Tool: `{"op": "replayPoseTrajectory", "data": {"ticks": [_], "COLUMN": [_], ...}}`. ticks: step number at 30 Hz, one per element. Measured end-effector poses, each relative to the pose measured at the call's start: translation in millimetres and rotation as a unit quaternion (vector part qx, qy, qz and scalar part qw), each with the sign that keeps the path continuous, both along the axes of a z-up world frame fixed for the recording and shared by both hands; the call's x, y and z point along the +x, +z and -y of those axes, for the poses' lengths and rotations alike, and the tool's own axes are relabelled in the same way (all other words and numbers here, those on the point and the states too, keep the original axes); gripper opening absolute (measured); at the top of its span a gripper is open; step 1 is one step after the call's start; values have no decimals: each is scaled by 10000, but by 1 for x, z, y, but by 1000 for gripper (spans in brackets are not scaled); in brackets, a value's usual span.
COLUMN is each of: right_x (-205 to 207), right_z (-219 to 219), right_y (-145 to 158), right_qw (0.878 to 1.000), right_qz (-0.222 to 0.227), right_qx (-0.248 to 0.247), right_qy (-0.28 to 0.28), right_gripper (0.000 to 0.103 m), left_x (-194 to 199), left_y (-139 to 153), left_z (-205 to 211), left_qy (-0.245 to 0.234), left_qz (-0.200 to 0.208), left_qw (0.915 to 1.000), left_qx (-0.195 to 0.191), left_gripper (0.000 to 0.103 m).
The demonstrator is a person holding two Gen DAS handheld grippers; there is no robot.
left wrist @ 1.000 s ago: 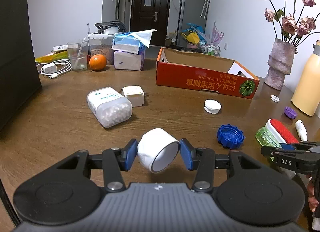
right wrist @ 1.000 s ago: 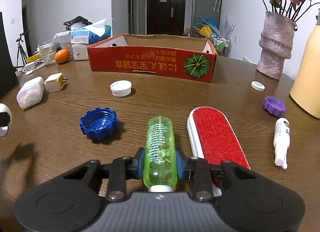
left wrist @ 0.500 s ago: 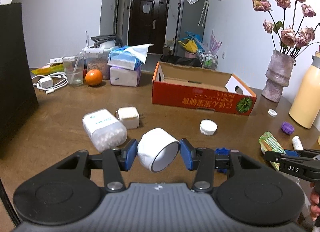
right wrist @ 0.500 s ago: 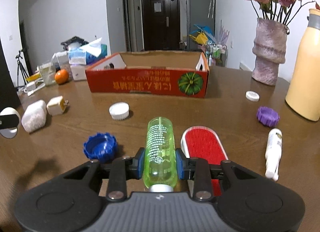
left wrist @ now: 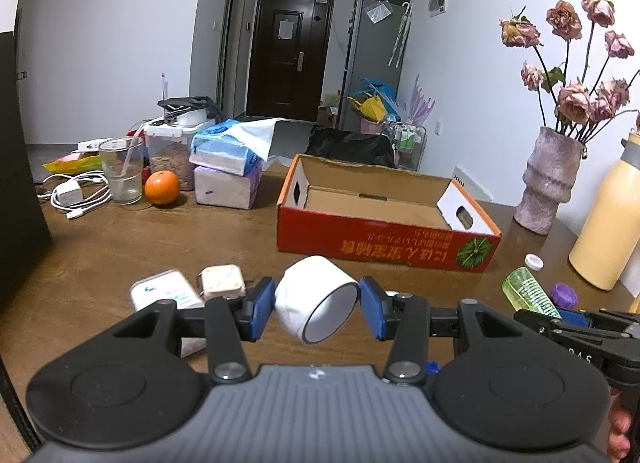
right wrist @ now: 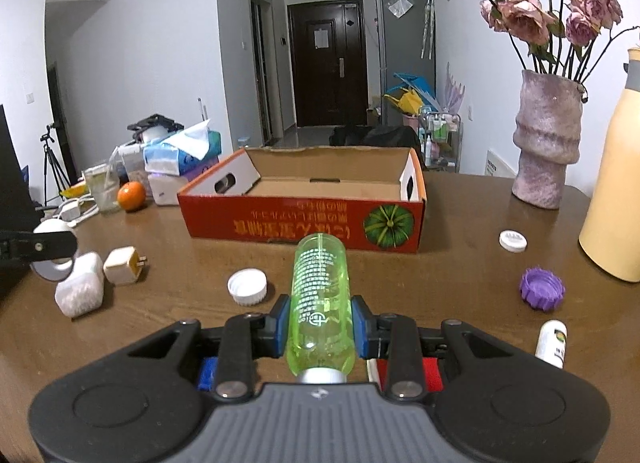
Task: Organize rigid objects
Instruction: 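Carry the tape roll and green bottle over the cardboard box with both tools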
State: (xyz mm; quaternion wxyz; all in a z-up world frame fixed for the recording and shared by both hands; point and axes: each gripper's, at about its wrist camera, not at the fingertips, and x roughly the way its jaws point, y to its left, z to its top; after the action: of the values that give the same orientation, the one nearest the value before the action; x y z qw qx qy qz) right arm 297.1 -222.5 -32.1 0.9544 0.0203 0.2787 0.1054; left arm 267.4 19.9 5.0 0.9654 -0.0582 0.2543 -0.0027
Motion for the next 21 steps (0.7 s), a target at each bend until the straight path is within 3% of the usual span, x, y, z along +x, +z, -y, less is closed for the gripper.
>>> {"op": "replayPoseTrajectory", "data": {"ticks": [21], "right_x": [56], "right_z": [2], "right_y": [13], "right_qw": [9997], "right_qz": [92], "right_qx": [208], "right_qy": [30], "right_gripper": [30], "left_x": [81], "left_y": [7], "left_z": [23], "left_qy": [55], "left_qz": [-35], "left_qw": [9999], "left_qx": [-113], "left_gripper": [48]}}
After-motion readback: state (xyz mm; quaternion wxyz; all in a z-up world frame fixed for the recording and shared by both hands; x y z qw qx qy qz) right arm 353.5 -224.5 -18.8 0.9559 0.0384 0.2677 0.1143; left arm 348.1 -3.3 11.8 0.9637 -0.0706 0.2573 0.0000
